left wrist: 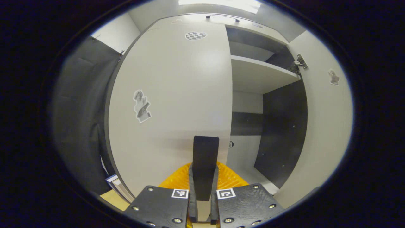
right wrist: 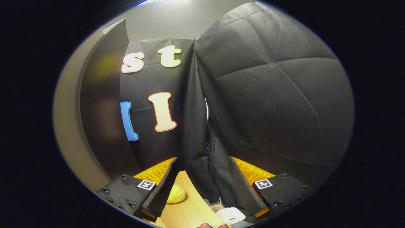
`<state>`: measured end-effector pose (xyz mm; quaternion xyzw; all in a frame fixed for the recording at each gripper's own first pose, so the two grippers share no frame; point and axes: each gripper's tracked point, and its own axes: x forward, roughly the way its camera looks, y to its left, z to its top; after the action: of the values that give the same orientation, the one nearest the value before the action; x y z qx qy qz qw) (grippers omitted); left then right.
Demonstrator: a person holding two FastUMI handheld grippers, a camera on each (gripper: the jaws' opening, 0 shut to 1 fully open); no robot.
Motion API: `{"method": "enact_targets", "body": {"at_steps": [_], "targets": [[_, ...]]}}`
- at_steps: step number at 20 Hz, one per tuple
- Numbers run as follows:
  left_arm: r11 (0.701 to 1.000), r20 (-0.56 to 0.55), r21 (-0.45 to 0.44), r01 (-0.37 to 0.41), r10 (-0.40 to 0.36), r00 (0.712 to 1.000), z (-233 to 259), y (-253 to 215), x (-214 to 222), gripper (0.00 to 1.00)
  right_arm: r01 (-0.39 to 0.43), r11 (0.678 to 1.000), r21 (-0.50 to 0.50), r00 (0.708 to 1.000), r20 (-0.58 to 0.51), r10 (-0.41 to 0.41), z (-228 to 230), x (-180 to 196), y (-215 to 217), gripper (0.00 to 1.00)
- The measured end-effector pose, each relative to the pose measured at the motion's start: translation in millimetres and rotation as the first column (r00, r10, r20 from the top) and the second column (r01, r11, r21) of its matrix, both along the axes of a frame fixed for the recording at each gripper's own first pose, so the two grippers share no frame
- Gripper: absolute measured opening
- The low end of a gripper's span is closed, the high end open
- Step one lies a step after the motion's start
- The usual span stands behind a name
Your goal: Open the right door of the double-door shoe cabinet with the right hand, and open the left door with the left hand.
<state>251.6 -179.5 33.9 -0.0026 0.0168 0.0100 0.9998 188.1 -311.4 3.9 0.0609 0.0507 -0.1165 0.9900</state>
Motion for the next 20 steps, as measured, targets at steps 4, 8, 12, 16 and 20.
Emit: {"method": "enact_targets", "body": {"at_steps": [4, 8, 12, 16, 20], "targets": [[0.999, -0.01, -0.032, -0.008, 0.007, 1.0, -0.6, 4.3, -15.7, 0.18, 0.007, 1.0, -0.002, 1.0, -0.015, -0.007, -2.1, -20.9, 4.4, 0.98], [0.999, -0.003, -0.035, 0.012, -0.012, 1.0, -0.9, 9.8, -40.6, 0.18, 0.025, 1.0, 0.015, 1.0, -0.009, -0.025, 1.2, -41.6, 10.7, 0.98], [0.997, -0.011, -0.046, 0.055, -0.056, 0.998, -0.2, 17.4, -56.3, 0.18, 0.036, 0.998, 0.046, 0.999, -0.017, -0.036, -3.0, -66.9, 23.0, 0.98], [0.995, -0.016, -0.04, 0.087, -0.088, 0.996, 0.2, 24.2, -65.3, 0.18, 0.065, 0.998, 0.025, 0.998, -0.028, -0.065, -4.5, -98.7, 31.8, 0.98], [0.991, -0.011, -0.056, 0.123, -0.124, 0.992, 2.4, 31.3, -70.8, 0.18, 0.1, 0.995, 0.011, 0.995, -0.024, -0.099, -0.6, -135.7, 38.8, 0.98]]}}
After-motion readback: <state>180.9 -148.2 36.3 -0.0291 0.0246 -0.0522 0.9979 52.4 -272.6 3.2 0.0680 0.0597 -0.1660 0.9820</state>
